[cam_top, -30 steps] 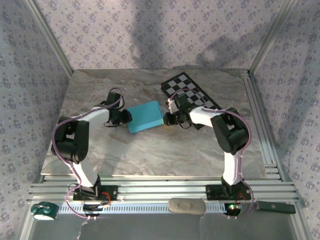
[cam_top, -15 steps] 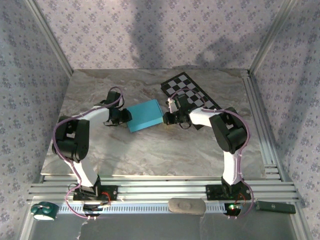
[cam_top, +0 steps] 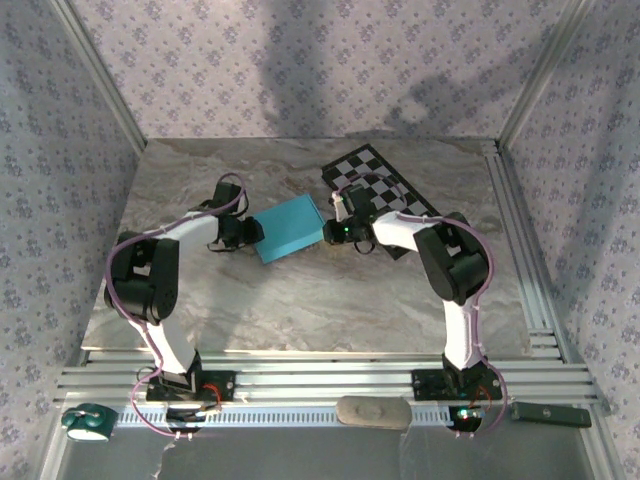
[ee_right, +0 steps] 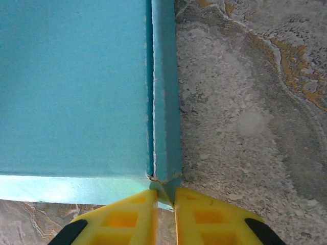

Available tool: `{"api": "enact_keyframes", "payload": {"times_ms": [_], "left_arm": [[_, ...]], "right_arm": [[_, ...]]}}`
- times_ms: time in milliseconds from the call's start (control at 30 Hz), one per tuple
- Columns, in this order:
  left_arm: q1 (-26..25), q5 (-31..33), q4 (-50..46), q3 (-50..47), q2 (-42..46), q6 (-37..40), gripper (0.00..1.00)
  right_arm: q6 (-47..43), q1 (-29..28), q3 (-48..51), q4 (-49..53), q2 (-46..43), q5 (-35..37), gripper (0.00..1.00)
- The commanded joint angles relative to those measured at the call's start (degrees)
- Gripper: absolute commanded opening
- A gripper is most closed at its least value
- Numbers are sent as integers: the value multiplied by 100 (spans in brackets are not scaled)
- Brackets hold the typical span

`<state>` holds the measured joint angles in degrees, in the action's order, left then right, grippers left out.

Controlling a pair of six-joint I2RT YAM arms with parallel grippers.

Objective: Fold the paper box

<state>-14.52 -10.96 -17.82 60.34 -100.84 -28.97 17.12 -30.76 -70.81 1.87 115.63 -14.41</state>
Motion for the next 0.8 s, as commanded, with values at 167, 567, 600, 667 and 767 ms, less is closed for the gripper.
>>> {"api": "enact_keyframes", "payload": {"times_ms": [167, 567, 600, 667, 767], "left_arm": [[-7, -263, -200, -293, -173, -140, 28], [-7, -356, 17, -453, -67, -354, 25], [-7, -360, 12, -453, -59, -353, 25], [-7, -364, 0, -452, -48, -346, 25], [-2, -371, -9, -453, -37, -345, 25]], "right_arm": [[-25, -172, 456, 549, -412, 269, 28], [474, -589, 1376, -76, -1480, 316, 30], [561, -616, 1434, -163, -1519, 309, 29], [824, -618, 1562, -378, -1584, 209, 29], [1252, -601, 1692, -677, -1687, 117, 25]]}}
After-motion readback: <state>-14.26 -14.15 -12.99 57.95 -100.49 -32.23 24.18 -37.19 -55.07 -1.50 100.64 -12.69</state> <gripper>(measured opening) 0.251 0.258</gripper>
